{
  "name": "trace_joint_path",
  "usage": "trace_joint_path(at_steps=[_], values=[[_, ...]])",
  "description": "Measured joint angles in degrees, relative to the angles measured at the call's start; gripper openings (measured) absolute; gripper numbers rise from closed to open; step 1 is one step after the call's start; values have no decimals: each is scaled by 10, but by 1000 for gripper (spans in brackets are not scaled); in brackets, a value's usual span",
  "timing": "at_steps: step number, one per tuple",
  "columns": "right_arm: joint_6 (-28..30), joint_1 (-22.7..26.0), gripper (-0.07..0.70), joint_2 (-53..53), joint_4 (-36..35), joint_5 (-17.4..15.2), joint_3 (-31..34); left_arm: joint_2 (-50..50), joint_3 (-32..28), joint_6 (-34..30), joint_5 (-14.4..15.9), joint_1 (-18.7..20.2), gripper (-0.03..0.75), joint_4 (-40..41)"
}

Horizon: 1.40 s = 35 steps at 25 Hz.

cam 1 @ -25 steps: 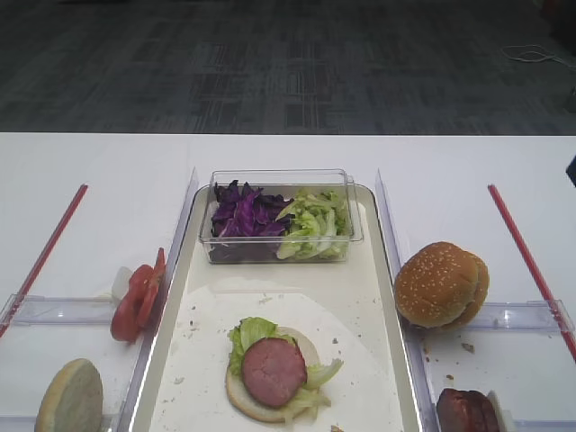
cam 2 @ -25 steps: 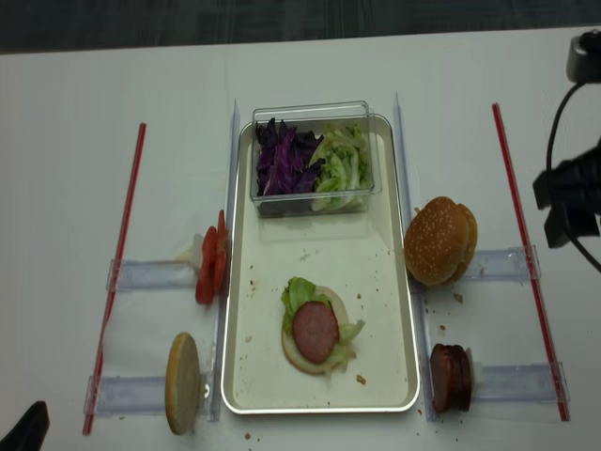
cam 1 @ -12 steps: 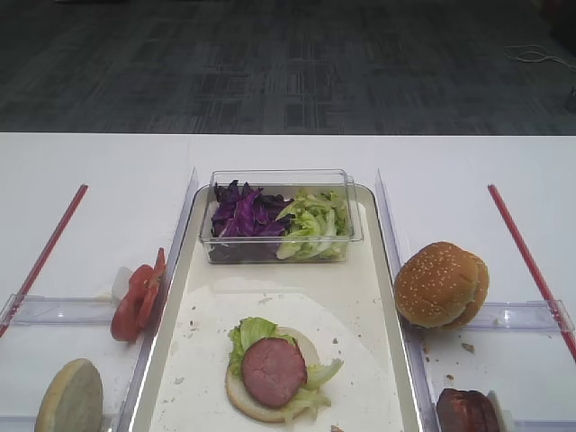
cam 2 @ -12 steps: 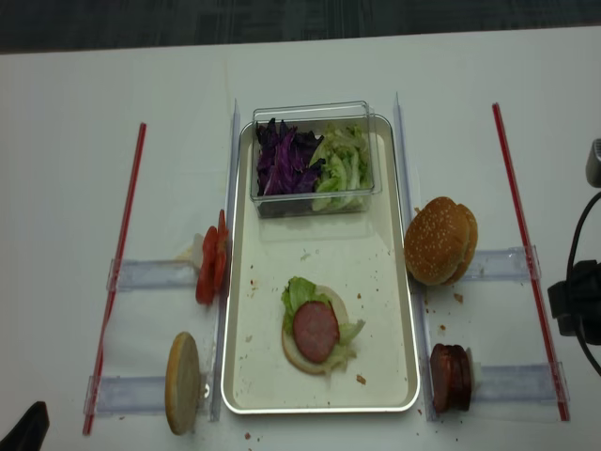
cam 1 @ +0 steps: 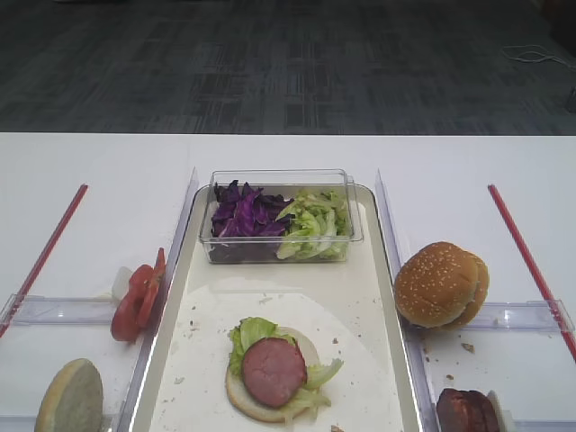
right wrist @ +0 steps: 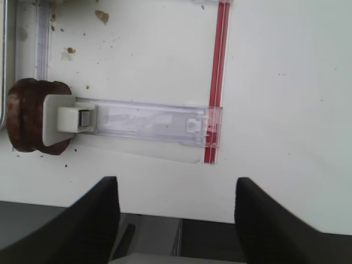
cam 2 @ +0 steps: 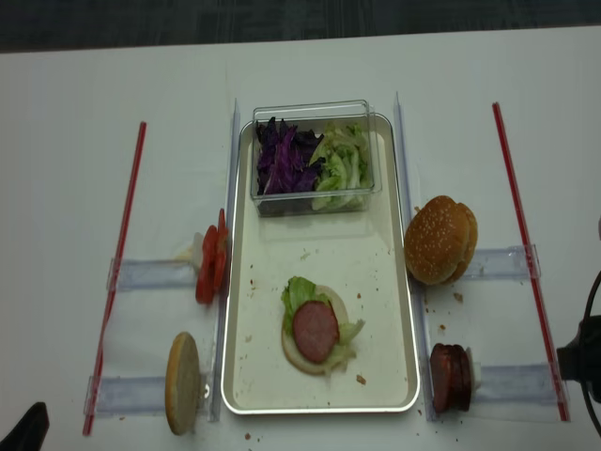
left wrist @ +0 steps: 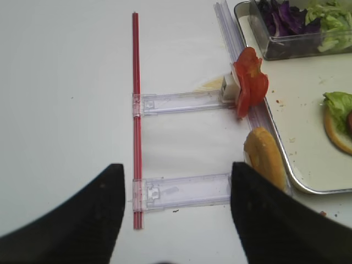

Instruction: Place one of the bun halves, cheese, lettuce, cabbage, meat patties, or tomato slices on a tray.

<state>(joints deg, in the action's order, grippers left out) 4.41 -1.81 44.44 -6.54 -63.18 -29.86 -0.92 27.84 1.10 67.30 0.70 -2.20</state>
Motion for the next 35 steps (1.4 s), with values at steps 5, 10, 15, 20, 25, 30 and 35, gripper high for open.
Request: trace_joint_path(at_steps=[5, 10, 15, 20, 25, 30, 35], values=[[0, 0, 461, -47, 1, 6, 29, 0, 0, 0, 0, 0, 428, 0], [0, 0, 461, -85, 1, 10, 30, 0, 0, 0, 0, 0, 428, 0], [0, 0, 461, -119, 1, 10, 30, 0, 0, 0, 0, 0, 428, 0], [0, 0, 461, -157, 1, 9, 30, 0, 0, 0, 0, 0, 428, 0], [0, 1, 461, -183, 1, 6, 30, 0, 0, 0, 0, 0, 428, 0], [0, 1, 458, -210, 1, 5, 30, 0, 0, 0, 0, 0, 428, 0], [0, 1, 450, -251, 1, 5, 30, 0, 0, 0, 0, 0, 428, 0]])
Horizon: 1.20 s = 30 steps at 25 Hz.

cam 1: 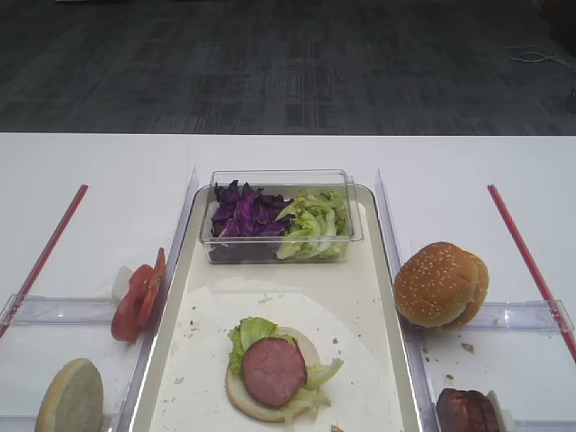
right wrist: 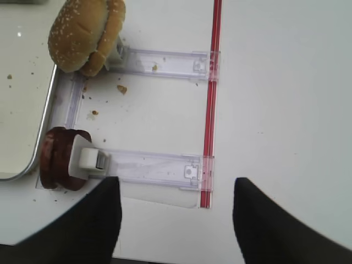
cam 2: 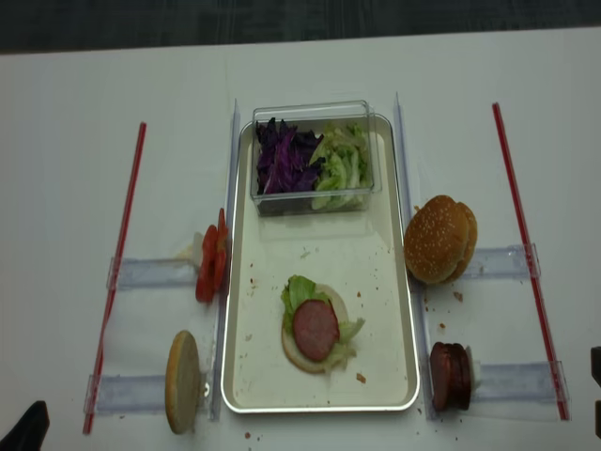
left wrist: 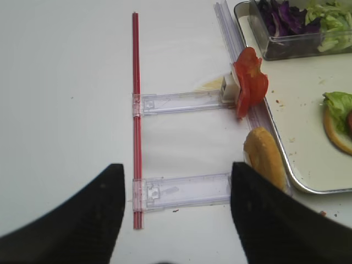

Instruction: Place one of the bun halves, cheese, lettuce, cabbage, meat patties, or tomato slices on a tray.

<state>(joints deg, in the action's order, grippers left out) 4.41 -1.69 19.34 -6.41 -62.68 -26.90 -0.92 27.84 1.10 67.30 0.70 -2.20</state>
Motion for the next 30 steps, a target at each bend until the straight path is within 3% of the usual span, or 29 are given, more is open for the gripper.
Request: trace_joint_path(at_steps=[17, 30], values=[[0, 1, 419, -191, 0, -10, 0, 0, 0, 0, 0, 0, 428, 0], [6, 1, 407, -202, -1, -13, 0, 0, 0, 0, 0, 0, 428, 1]])
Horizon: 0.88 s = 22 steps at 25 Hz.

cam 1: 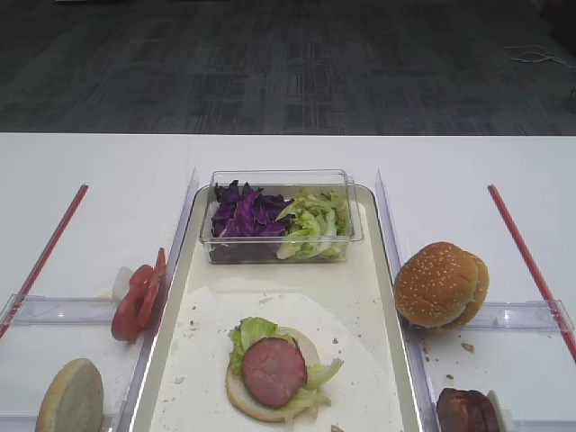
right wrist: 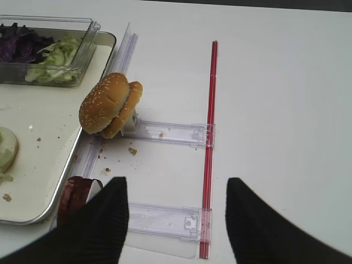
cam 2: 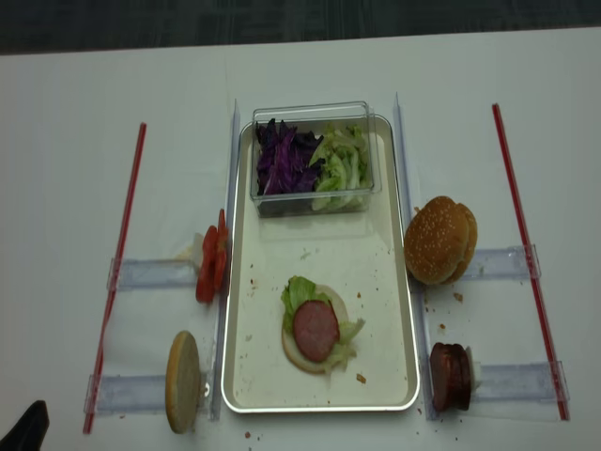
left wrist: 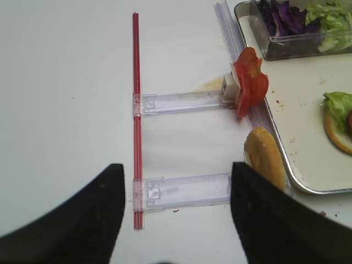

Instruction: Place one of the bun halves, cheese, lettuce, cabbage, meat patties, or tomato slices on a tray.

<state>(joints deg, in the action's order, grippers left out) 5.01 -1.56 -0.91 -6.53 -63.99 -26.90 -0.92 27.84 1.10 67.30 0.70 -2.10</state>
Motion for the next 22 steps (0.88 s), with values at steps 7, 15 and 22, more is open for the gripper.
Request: trace_joint_path(at_steps=[7, 15, 22], values=[[0, 0, 405, 0, 0, 0, 0, 0, 0, 0, 0, 0, 428, 0], [0, 0, 405, 0, 0, 0, 0, 0, 0, 0, 0, 0, 428, 0], [0, 0, 405, 0, 0, 0, 0, 0, 0, 0, 0, 0, 428, 0]])
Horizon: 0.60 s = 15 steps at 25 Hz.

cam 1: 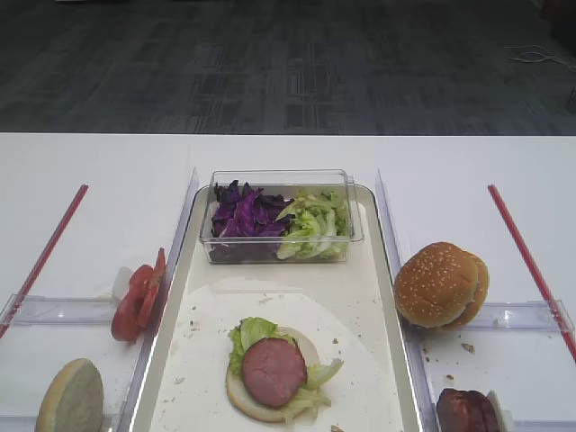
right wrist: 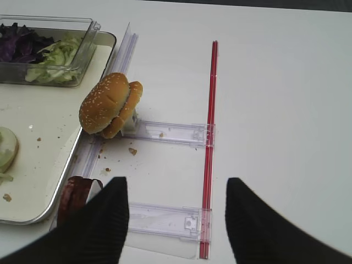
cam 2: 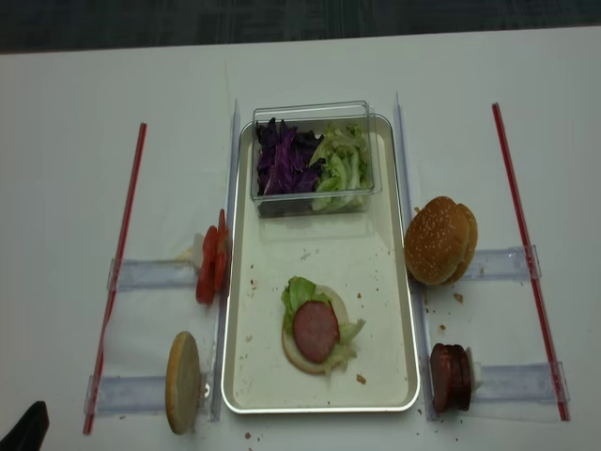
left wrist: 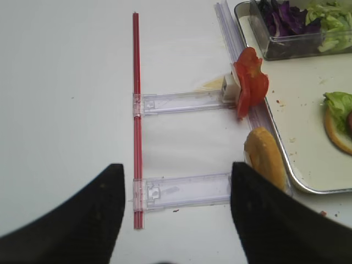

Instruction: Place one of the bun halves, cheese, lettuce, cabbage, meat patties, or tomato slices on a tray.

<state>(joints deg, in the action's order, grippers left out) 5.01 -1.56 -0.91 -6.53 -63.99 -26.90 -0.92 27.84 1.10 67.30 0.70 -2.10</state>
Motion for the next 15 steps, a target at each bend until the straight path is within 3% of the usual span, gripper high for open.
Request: trace_joint_path(at_steps=[15], values=[[0, 0, 405, 0, 0, -1, 0, 0, 0, 20, 0, 0, 428, 8]])
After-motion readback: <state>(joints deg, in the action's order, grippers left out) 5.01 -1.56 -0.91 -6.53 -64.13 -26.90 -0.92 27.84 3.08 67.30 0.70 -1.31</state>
